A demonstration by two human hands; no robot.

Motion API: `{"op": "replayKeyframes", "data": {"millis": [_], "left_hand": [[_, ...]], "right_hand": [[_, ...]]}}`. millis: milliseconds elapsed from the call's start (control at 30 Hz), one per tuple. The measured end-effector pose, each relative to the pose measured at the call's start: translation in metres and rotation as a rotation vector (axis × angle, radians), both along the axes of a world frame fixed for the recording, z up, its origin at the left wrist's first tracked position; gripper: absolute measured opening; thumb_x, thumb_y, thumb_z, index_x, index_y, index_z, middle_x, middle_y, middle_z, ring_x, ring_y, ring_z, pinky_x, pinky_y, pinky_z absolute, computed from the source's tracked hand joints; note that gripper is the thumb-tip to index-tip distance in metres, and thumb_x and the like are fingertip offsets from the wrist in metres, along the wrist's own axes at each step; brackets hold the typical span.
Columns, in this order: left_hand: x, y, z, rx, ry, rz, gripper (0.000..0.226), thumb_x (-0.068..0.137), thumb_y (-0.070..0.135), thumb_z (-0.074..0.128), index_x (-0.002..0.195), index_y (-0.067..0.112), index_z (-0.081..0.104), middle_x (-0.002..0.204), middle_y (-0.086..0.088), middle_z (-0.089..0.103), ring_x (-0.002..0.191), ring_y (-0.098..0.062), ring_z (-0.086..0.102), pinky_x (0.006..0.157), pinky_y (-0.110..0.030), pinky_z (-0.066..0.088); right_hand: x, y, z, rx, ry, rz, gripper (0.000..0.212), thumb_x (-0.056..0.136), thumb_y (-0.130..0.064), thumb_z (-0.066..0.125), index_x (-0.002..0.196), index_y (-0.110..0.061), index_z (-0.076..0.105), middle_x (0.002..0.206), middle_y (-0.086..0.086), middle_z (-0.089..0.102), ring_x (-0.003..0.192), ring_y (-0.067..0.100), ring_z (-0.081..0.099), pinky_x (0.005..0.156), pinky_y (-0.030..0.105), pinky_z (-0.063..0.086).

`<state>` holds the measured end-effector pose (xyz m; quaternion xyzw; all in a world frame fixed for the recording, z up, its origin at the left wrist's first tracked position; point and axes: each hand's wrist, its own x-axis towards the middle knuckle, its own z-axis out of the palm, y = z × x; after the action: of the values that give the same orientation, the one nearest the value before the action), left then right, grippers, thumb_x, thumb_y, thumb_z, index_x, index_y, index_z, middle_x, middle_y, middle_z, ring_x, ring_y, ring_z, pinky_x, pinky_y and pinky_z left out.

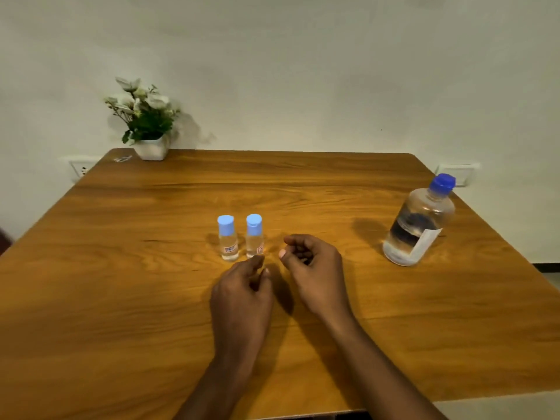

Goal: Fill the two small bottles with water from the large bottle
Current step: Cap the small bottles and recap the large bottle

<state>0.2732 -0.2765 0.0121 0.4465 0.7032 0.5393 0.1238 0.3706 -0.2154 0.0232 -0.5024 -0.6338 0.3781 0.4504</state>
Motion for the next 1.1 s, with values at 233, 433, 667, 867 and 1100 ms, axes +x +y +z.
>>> {"op": "replayKeyframes", "data": {"millis": [233, 433, 667, 867, 1100], "left_hand": [[-0.015, -0.001, 0.0, 0.006, 0.016, 0.049, 0.031, 0.079, 0.005, 0.071, 0.109, 0.011, 0.07, 0.101, -0.006, 0.073, 0.09, -0.022, 0.069, 0.081, -0.043, 0.056], [-0.015, 0.002, -0.001, 0.002, 0.012, 0.061, 0.03, 0.08, 0.004, 0.068, 0.109, 0.011, 0.071, 0.101, -0.007, 0.073, 0.09, -0.022, 0.069, 0.081, -0.04, 0.056], [-0.012, 0.012, -0.003, 0.015, 0.012, 0.026, 0.031, 0.081, 0.004, 0.067, 0.111, 0.01, 0.07, 0.101, -0.008, 0.073, 0.09, -0.022, 0.069, 0.082, -0.036, 0.055], [0.001, 0.046, -0.002, 0.016, 0.037, -0.05, 0.037, 0.082, 0.014, 0.069, 0.119, 0.01, 0.065, 0.113, -0.008, 0.069, 0.103, -0.022, 0.066, 0.089, -0.041, 0.053], [0.029, 0.116, 0.005, -0.032, 0.12, -0.117, 0.042, 0.083, 0.019, 0.067, 0.124, 0.015, 0.061, 0.118, -0.006, 0.066, 0.109, -0.022, 0.061, 0.091, -0.033, 0.047]], "right_hand": [[-0.032, 0.004, -0.004, 0.012, -0.121, 0.058, 0.041, 0.076, -0.002, 0.069, 0.114, -0.017, 0.069, 0.088, -0.021, 0.066, 0.079, -0.005, 0.059, 0.074, 0.013, 0.048], [-0.042, 0.009, -0.013, 0.049, -0.163, 0.032, 0.021, 0.072, -0.01, 0.068, 0.09, -0.022, 0.071, 0.082, -0.01, 0.073, 0.076, 0.005, 0.067, 0.07, 0.036, 0.055], [-0.044, 0.016, -0.021, 0.075, -0.166, -0.025, 0.019, 0.07, -0.02, 0.06, 0.087, -0.022, 0.068, 0.082, -0.006, 0.073, 0.077, 0.015, 0.069, 0.066, 0.041, 0.055], [-0.013, 0.031, -0.012, 0.078, -0.116, -0.203, 0.01, 0.076, -0.018, 0.073, 0.077, -0.023, 0.065, 0.073, -0.01, 0.069, 0.069, 0.003, 0.063, 0.066, 0.035, 0.054], [0.021, 0.079, -0.007, 0.096, -0.093, -0.411, 0.014, 0.079, -0.019, 0.074, 0.08, -0.029, 0.063, 0.071, -0.014, 0.064, 0.069, 0.001, 0.061, 0.064, 0.028, 0.05]]}}
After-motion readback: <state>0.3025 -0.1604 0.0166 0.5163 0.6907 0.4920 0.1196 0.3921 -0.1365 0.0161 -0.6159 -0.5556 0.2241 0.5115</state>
